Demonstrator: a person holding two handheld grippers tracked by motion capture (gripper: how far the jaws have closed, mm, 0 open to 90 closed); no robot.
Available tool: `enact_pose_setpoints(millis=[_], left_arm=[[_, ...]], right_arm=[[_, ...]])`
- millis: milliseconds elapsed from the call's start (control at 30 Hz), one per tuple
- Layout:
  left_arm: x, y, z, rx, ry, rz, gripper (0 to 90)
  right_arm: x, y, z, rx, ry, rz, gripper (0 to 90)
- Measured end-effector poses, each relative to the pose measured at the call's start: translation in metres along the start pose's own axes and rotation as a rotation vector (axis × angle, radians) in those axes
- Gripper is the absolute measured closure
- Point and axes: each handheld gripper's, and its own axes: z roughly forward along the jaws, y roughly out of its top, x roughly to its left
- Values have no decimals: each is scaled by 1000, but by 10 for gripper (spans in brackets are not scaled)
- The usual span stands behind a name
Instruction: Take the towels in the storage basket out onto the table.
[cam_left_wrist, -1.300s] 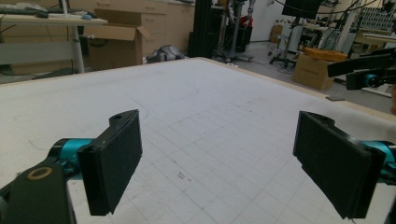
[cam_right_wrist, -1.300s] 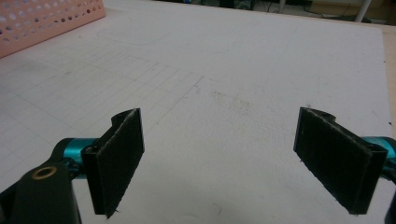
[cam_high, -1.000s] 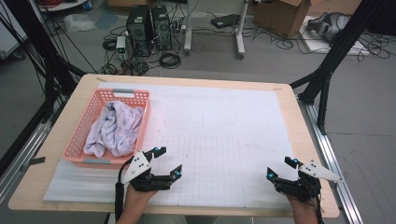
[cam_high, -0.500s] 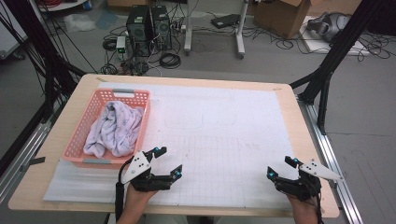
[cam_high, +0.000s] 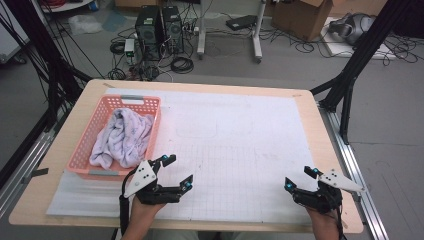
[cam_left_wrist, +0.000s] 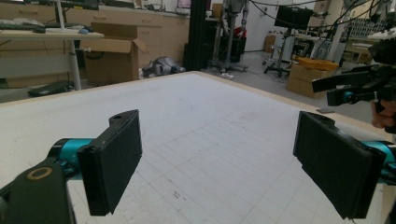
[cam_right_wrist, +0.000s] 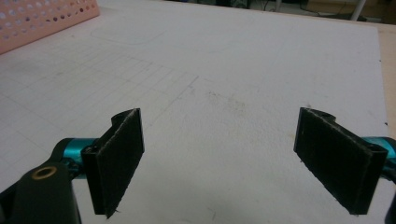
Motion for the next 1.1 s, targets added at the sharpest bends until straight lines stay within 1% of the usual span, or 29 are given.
enact_pose_setpoints(millis=[67,167,233,300,367,433,533,567,667,733,800,867,900,933,967,1000,1100], left_arm=[[2,5,-2,-5,5,3,158],[6,14,-6,-15,9,3,157],[10,21,-9,-27,15,2,154],[12,27,-12,-46,17,-16,153],[15,33,-15,-53,18,-25,152],[17,38,-18,-59,32,-13,152],[24,41,-25,-64,59,-15,152],[27,42,-27,-64,69,-22,152],[36,46,-34,-60,101,-20,150],[43,50,-39,-58,124,-13,150],[51,55,-42,-47,135,-15,151],[61,59,-44,-42,141,-66,162],[66,61,-45,-43,152,-77,159],[71,62,-45,-34,164,-73,155],[76,64,-46,-21,187,-64,152],[81,65,-46,-11,204,-67,151],[98,68,-46,15,240,-88,138]], right_arm=[[0,0,0,-3,3,-6,147],[0,-1,1,5,4,2,147],[0,-1,1,0,1,7,147],[-1,-1,0,-4,-2,4,147],[-1,-1,0,0,-4,8,147],[-1,-1,1,2,-9,13,147],[0,0,0,-2,-10,10,147],[0,0,0,-2,-10,9,147],[0,-1,0,0,-10,11,147],[0,-1,0,1,-10,11,147],[-1,-1,0,3,-9,8,147],[-1,-1,1,2,-12,5,147],[-1,-1,1,1,-13,3,147],[0,-1,1,0,-12,3,147],[0,-1,1,-1,-14,1,147],[-1,-1,1,0,-14,-2,147],[-1,-1,1,1,-13,3,147]])
